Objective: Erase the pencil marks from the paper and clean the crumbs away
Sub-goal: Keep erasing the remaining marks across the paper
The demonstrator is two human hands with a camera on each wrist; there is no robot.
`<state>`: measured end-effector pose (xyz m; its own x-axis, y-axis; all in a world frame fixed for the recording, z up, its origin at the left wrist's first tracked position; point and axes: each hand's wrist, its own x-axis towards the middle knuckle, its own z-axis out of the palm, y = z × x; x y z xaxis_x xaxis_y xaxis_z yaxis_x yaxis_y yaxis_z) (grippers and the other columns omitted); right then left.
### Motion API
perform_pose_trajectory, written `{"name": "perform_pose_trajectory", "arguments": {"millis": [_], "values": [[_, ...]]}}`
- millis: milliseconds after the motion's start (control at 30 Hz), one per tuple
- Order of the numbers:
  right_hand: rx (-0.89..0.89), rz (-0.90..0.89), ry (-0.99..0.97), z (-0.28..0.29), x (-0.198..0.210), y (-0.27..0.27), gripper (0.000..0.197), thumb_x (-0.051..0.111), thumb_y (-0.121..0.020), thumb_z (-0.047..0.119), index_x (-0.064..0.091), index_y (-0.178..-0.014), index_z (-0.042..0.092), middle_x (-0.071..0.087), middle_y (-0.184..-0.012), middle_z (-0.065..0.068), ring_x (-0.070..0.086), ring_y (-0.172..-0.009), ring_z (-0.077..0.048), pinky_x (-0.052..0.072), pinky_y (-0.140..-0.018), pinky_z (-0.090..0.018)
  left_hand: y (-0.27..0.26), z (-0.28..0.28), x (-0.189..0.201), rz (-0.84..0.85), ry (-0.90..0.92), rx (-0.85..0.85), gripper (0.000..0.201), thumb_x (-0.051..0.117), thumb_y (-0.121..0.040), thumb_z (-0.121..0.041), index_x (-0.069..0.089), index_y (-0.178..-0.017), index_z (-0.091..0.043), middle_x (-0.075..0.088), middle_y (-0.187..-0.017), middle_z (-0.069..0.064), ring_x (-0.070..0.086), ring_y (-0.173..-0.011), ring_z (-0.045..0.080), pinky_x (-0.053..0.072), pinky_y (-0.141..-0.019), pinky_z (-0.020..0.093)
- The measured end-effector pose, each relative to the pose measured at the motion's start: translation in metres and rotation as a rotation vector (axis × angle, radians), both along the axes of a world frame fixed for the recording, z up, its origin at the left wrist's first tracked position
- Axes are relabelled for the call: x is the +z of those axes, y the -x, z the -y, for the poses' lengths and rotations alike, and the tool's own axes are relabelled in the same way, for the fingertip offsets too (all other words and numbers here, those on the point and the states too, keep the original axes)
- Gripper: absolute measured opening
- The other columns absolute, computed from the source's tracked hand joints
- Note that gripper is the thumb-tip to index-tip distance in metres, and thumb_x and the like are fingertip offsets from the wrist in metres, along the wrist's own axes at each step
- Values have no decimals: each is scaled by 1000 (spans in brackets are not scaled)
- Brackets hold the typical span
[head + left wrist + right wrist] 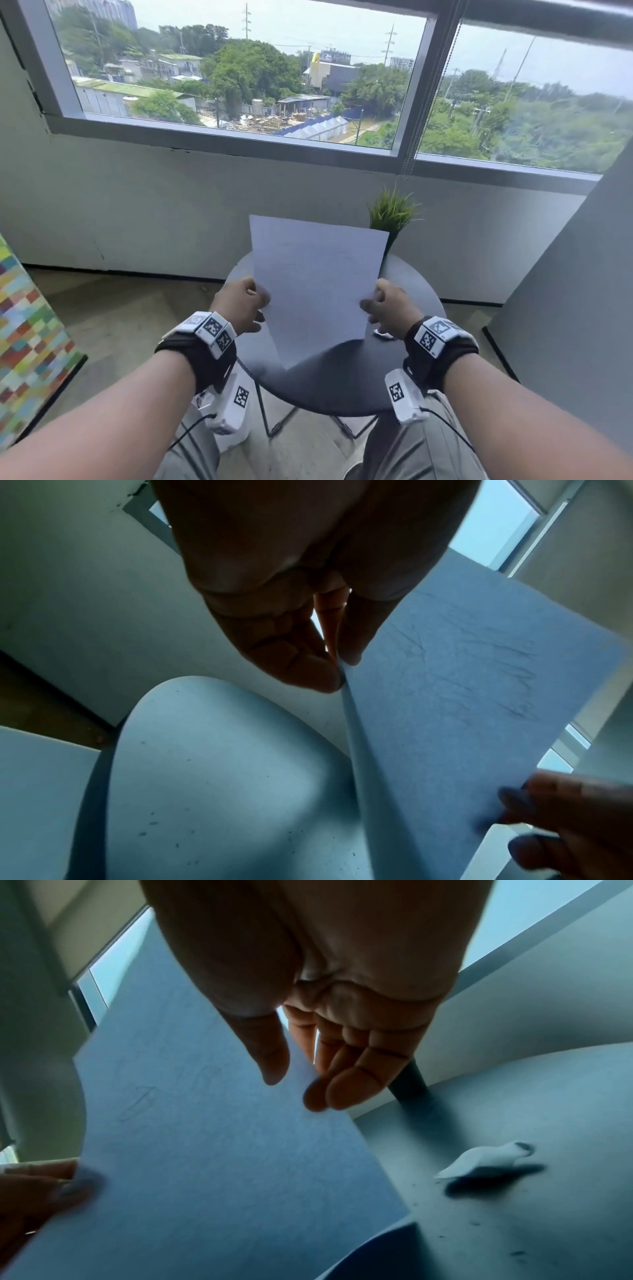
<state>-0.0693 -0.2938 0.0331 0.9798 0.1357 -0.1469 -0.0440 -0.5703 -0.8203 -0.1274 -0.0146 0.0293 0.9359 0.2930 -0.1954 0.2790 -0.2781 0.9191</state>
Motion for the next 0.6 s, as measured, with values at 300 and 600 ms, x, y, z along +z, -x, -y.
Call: {"name": "perform_pose_trajectory", "arguments": {"millis": [300,600], "values": [[109,-74,814,54,-60,-16,55,51,-92,41,38,-145,34,40,-145,-6,42,-130,-34,36,-109,-42,-2,-1,-30,-201,-64,-20,12,66,-83,3,57,-91,1,66,-79,21,68,-63,32,62,-62,47],[155,-21,872,57,-56,-19,20,48,-94,46,48,-90,26,42,-101,1,49,-100,-28,41,-86,-35,-5,4,-55,-284,-439,-145,108,80,-72,-27,6,-147,-49,42,-125,2,62,-106,37,55,-88,45]]}}
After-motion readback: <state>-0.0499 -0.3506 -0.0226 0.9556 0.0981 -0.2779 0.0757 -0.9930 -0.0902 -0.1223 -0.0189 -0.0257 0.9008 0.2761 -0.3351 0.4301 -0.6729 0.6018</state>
